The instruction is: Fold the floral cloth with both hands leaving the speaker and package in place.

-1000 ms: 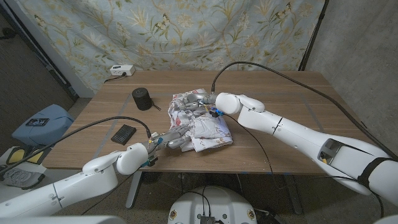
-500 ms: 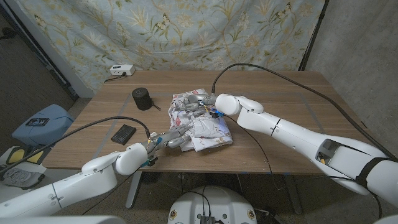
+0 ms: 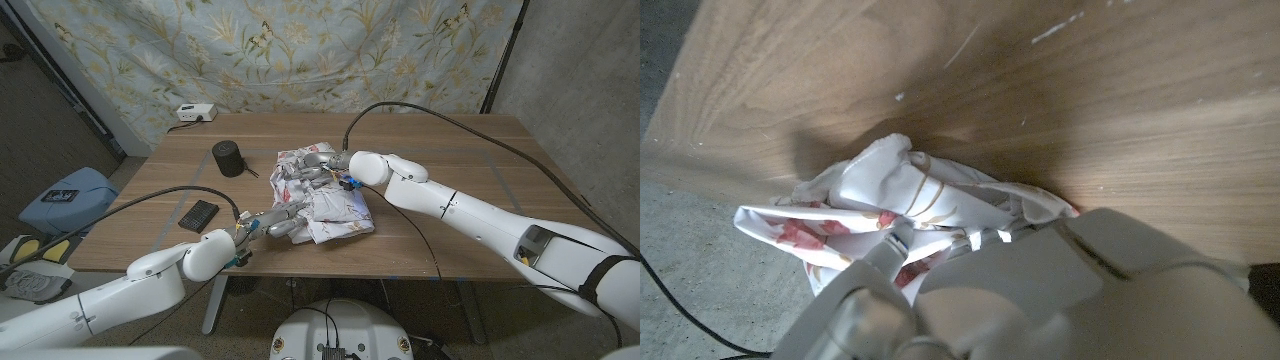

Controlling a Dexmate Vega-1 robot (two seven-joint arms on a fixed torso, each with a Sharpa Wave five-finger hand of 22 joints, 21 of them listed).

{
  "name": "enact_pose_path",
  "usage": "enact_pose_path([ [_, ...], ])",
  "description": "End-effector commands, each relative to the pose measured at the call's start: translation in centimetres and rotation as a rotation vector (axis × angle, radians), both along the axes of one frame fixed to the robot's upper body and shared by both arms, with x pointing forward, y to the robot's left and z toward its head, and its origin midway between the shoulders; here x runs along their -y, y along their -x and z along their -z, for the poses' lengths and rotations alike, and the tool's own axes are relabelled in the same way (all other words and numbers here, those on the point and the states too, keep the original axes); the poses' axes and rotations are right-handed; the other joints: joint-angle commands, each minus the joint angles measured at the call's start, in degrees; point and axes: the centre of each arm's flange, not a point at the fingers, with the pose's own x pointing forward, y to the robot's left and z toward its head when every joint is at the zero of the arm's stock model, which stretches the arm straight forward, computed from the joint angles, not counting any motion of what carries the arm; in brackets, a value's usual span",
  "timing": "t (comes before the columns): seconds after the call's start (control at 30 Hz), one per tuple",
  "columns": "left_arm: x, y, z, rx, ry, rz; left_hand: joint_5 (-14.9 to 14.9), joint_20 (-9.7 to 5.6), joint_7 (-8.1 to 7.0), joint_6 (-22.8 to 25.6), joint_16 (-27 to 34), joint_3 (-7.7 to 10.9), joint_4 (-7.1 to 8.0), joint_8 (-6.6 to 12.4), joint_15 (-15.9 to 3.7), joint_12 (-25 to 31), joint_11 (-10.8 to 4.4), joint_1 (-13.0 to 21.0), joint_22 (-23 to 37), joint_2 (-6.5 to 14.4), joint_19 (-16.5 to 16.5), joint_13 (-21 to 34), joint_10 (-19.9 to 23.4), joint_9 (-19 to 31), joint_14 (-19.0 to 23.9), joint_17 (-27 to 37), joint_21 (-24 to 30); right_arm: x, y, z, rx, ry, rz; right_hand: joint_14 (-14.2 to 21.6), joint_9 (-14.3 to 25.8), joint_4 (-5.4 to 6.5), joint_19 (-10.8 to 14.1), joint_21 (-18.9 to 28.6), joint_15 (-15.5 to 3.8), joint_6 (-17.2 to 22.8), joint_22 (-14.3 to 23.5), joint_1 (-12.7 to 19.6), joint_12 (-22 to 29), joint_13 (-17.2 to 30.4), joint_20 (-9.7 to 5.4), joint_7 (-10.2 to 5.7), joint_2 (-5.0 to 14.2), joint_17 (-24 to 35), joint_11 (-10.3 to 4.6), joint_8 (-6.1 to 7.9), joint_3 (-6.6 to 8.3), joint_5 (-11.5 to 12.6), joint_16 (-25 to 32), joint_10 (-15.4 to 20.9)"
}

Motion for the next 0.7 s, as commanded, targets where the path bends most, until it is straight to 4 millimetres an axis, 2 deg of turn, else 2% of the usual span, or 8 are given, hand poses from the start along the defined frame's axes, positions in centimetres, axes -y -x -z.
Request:
enact_pose_path([
  [0.03, 0.2, 1.7, -1.6, 0.058, 0.016, 0.005, -0.3, 4.31, 0.16, 0.5, 0.1, 0.22, -0.08, 0.35, 1.41, 0.0, 0.02, 0.4, 0.1, 0.0, 4.9, 0.1, 0.3, 0.1, 1.5, 0.2, 0.1, 1.0, 1.3, -1.0, 0.004, -0.025, 0.004, 0.4, 0.0, -0.07, 0.1, 0.3, 0.17, 0.4, 0.1, -0.2, 0.1, 0.1, 0.14, -0.02, -0.08, 0.1, -0.01, 0.1, 0.42, 0.2, 0.1, 0.6],
  [0.7, -1.0, 3.4, -3.5, 0.183, 0.061, -0.031, -0.3, 4.35, 0.31, 1.3, 0.1, 0.47, -0.34, 0.24, 1.45, 0.1, 0.11, 0.7, 0.0, 0.1, 5.6, 0.1, 1.1, 0.1, 2.3, 0.2, 0.2, 2.2, 2.3, -2.9, 0.073, -0.062, 0.039, 0.4, 0.0, -0.31, 0.0, 0.2, 0.26, 0.8, 0.1, -0.1, 0.1, 0.1, 0.3, -0.01, -0.28, -0.2, 0.05, 0.19, 0.65, 0.2, 0.0, 0.6],
])
